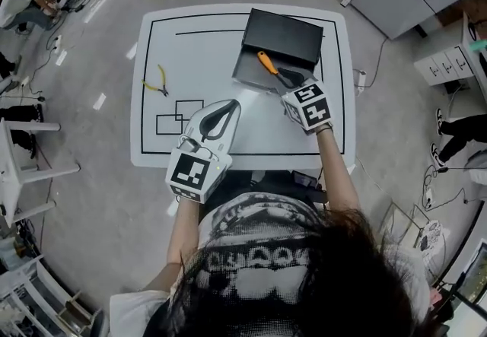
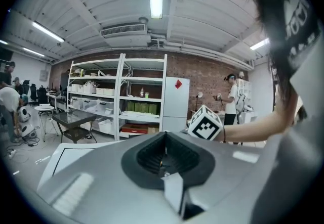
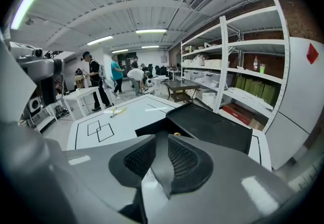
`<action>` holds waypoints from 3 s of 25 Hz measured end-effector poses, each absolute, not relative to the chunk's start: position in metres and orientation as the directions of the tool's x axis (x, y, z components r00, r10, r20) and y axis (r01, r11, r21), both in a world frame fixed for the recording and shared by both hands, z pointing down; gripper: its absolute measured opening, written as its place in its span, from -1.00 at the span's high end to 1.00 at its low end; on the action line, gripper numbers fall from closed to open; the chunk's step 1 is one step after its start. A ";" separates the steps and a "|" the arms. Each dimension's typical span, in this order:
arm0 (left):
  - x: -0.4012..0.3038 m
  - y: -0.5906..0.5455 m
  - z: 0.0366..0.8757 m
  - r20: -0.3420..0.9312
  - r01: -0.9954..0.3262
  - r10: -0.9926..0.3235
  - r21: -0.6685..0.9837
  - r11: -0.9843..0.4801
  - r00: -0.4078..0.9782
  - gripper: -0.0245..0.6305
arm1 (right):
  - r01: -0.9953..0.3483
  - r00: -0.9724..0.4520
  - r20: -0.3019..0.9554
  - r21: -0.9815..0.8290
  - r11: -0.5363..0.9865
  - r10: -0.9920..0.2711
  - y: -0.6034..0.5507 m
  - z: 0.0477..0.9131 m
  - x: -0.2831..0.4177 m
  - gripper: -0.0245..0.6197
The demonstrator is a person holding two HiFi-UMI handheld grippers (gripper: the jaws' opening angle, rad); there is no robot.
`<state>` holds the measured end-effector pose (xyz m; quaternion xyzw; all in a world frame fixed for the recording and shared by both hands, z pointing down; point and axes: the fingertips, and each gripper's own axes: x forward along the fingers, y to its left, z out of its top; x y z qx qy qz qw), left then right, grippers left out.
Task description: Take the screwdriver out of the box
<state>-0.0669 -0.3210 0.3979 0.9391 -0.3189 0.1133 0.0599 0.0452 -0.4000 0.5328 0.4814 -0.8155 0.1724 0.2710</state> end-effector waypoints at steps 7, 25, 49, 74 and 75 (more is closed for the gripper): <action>-0.076 -0.344 0.405 0.254 -0.580 -0.548 0.068 -0.812 0.797 0.93 | -0.890 -0.301 0.744 0.006 0.457 -0.596 -0.441 0.594 0.053 0.55; -0.094 -0.375 0.417 0.253 -0.542 -0.504 0.110 -0.833 0.826 0.93 | -0.902 -0.183 0.875 0.031 0.430 -0.447 -0.473 0.651 0.048 0.47; -0.087 -0.352 0.418 0.266 -0.589 -0.550 0.094 -0.802 0.792 0.93 | -0.860 -0.324 0.707 0.056 0.507 -0.629 -0.439 0.557 0.034 0.60; 0.015 -0.218 0.396 0.253 -0.629 -0.603 0.028 -0.777 0.757 0.93 | -0.849 -0.490 0.482 -0.074 0.524 -0.726 -0.240 0.446 0.106 0.60; 0.018 -0.210 0.396 0.253 -0.632 -0.606 0.028 -0.775 0.754 0.93 | -0.847 -0.495 0.479 -0.079 0.526 -0.725 -0.232 0.446 0.108 0.60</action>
